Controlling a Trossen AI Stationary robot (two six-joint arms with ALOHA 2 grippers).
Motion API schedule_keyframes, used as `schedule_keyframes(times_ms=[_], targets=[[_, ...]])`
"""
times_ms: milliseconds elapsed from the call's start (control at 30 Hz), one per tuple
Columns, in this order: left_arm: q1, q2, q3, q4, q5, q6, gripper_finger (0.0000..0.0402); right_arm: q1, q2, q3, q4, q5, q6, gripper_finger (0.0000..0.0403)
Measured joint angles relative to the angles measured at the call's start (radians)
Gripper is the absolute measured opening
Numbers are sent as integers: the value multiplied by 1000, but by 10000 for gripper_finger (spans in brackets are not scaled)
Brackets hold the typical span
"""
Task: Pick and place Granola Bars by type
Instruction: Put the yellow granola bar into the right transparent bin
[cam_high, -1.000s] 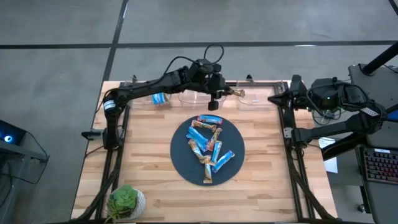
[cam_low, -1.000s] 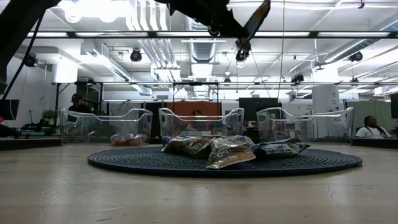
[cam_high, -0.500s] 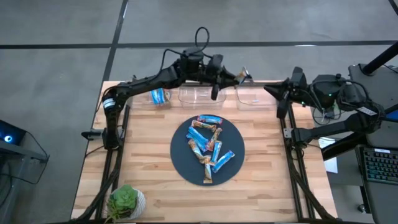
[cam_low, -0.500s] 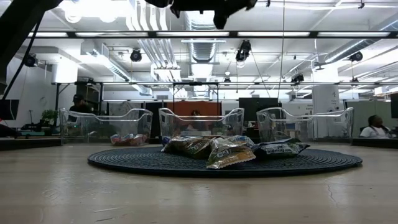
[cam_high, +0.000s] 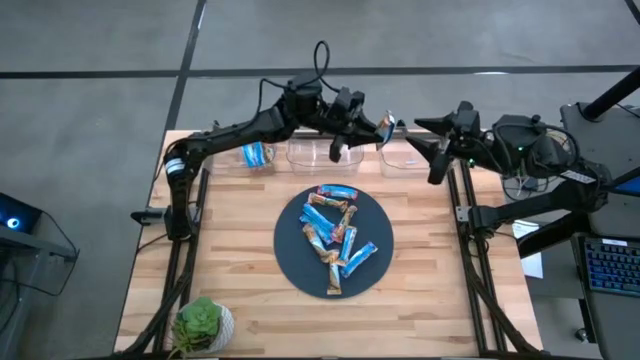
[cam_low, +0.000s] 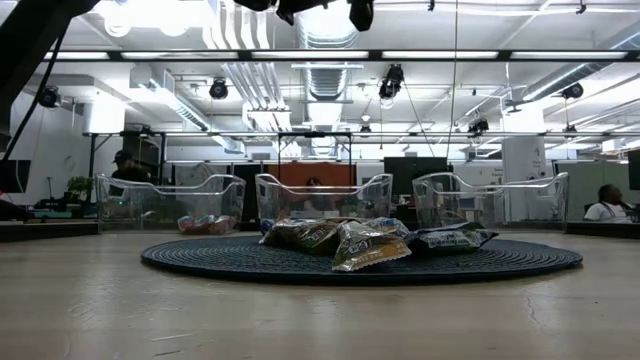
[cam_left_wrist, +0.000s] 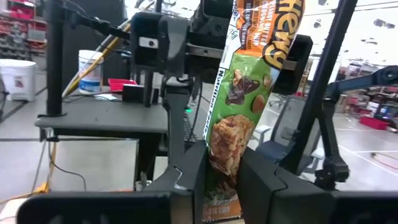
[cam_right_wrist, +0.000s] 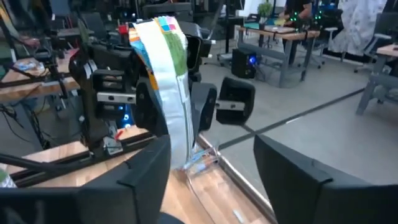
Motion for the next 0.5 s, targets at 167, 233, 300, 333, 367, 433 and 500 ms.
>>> schedule_keyframes(times_ms=[167, 233, 300, 333, 367, 433, 500], targets=[[0, 0, 0, 1, 27, -22, 57, 0, 31, 0, 60, -1, -11, 256], [0, 0, 0, 2, 42, -26, 57, 0, 45, 0, 91, -6, -23, 264], [0, 0, 0, 1, 43, -35, 57, 0, 59, 0, 110, -25, -29, 270], [0, 0, 0, 2, 43, -39, 57, 0, 66, 0, 119, -27, -29, 272], [0, 0, 0, 2, 44, -41, 57, 0, 72, 0, 122, -28, -29, 274], [0, 0, 0, 2, 44, -41, 57, 0, 83, 0, 130, -38, -28, 277], [0, 0, 0, 2, 45, -41, 57, 0, 93, 0, 140, -54, -27, 279]])
